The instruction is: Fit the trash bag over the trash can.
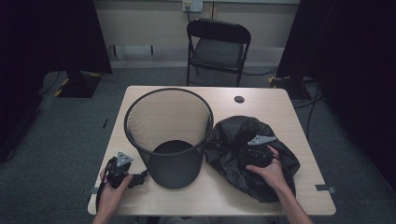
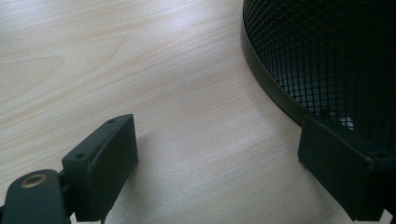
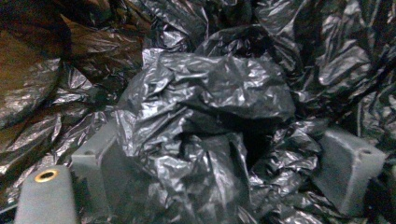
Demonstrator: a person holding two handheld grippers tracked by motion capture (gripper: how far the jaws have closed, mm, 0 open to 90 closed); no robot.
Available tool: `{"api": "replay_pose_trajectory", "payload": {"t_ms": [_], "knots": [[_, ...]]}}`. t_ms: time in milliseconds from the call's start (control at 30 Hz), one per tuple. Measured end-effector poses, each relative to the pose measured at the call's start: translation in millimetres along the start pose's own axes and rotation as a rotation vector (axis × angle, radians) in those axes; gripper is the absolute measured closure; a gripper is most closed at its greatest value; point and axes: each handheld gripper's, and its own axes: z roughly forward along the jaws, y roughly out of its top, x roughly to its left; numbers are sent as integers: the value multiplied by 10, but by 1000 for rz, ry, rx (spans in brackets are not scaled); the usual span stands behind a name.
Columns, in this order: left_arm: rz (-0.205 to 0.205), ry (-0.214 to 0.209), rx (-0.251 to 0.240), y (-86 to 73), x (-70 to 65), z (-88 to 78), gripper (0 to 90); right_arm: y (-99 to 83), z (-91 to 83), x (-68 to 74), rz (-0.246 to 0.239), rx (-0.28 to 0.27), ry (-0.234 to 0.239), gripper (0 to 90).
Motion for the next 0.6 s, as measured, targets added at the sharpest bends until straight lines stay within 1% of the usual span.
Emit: {"api": "replay_pose_trajectory", "payload": {"t_ms": [67, 133, 200, 233, 267, 367, 400, 500, 533, 600], "knots": [[0, 0, 0, 0, 0, 0, 116, -6, -2, 9, -3, -3, -3, 161], [0, 0, 0, 0, 0, 0, 116, -9, -16, 20, -4, -1, 2, 204], [0, 0, 0, 0, 0, 0, 116, -24, -40, 33, -6, -13, 8, 298], [0, 0, 0, 0, 0, 0, 116, -35, -54, 37, -8, -23, 10, 383], [0, 0, 0, 0, 0, 0, 116, -38, -66, 35, -7, -30, 8, 436], [0, 0, 0, 0, 0, 0, 116, -42, -86, 33, 11, -34, -9, 590], [0, 0, 0, 0, 0, 0, 116, -48, -93, 35, 16, -37, -16, 631], [0, 0, 0, 0, 1, 0, 116, -52, -108, 38, 17, -33, -18, 726], [1, -2, 0, 1, 3, 1, 115, -50, -110, 31, 19, -34, -11, 759], [3, -3, 1, 2, 6, 2, 113, -53, -107, 12, 30, -48, 9, 788]]}}
